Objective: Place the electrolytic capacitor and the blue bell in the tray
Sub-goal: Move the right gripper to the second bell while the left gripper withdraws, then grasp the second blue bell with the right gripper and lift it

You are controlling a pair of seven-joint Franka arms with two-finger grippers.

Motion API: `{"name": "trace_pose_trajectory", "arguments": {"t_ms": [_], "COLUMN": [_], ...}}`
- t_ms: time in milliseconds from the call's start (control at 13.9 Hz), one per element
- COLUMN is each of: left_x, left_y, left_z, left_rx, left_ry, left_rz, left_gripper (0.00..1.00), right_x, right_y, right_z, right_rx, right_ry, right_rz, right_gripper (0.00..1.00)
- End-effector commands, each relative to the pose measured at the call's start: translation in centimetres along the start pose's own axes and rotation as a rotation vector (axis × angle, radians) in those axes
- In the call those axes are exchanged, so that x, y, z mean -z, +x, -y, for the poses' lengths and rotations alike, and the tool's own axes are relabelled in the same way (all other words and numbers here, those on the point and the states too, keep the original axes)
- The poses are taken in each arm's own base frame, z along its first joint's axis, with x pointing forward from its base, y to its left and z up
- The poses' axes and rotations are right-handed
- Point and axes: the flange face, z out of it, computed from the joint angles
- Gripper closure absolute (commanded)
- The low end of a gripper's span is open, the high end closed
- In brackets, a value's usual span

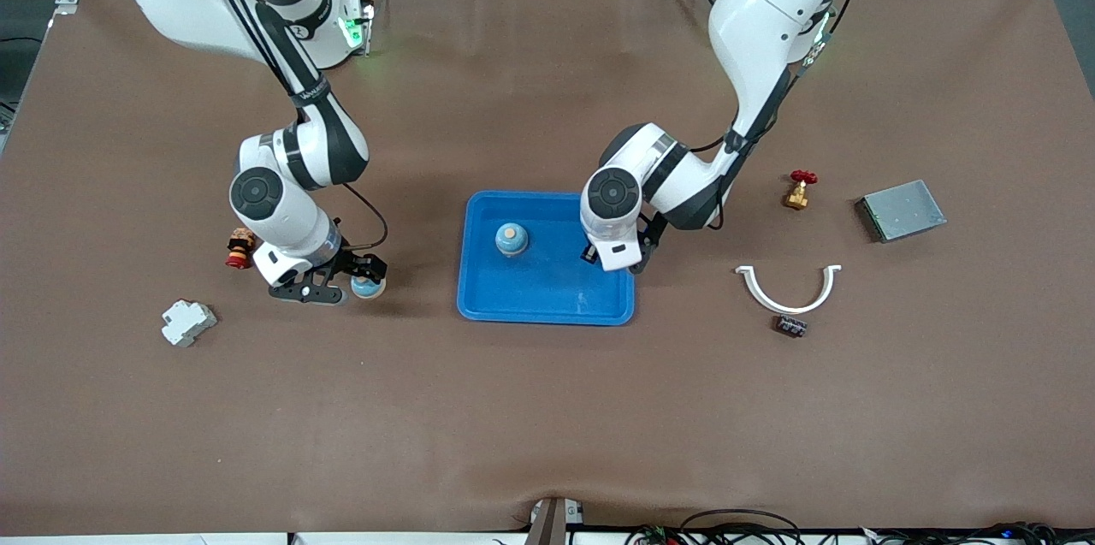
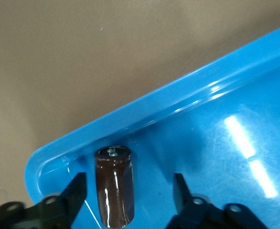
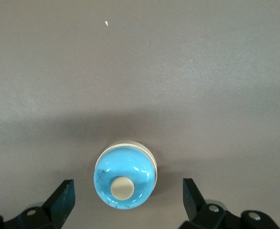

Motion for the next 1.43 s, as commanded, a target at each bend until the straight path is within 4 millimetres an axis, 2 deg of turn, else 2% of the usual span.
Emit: {"name": "trace_pose_trajectory", "arguments": {"t_ms": [0,143,215,430,574,789,933,1004,1076,1148,1220,1363], "left_x": [2.2,4.4,5.4,10.6,14.3,18.4,20.0,20.2,20.2,20.3,20.3,19.9], "left_y": [0.4,1.3,2.3,7.5,11.8,18.6,22.0,23.4,24.1,25.1,26.1,27.6], "left_z": [0.2,1.1,1.4,2.3,3.0,4.5,5.6,5.9,5.9,6.0,6.1,5.7], "left_rx": [-0.053,-0.141,-0.182,-0.277,-0.320,-0.427,-0.529,-0.582,-0.625,-0.640,-0.643,-0.612], "left_ry": [-0.004,0.041,0.066,0.075,0.050,0.014,-0.002,-0.005,-0.009,-0.012,-0.019,-0.050], "left_rz": [-0.038,-0.052,-0.056,-0.051,-0.042,-0.034,-0.026,-0.022,-0.022,-0.023,-0.023,-0.034], "left_gripper": [0.00,0.00,0.00,0.00,0.00,0.00,0.00,0.00,0.00,0.00,0.00,0.00], "right_x": [-0.9,-1.7,-2.2,-3.1,-3.4,-4.2,-4.3,-4.3,-4.3,-4.4,-4.4,-4.4], "right_y": [-0.4,-0.3,-0.4,-0.5,-0.5,-0.6,-0.7,-0.7,-0.7,-0.8,-0.8,-0.8], "right_z": [-0.2,-0.2,-0.1,-0.1,0.2,0.3,0.4,0.5,0.5,0.5,0.5,0.5], "right_rx": [0.006,0.004,0.001,-0.002,-0.002,-0.002,0.000,0.000,0.001,0.001,0.000,-0.008], "right_ry": [0.005,0.004,0.007,0.008,0.011,0.016,0.016,0.016,0.016,0.016,0.015,0.016], "right_rz": [-0.017,-0.014,-0.019,-0.019,-0.021,-0.029,-0.029,-0.027,-0.027,-0.026,-0.024,-0.024], "right_gripper": [0.00,0.00,0.00,0.00,0.00,0.00,0.00,0.00,0.00,0.07,0.32,0.89]}}
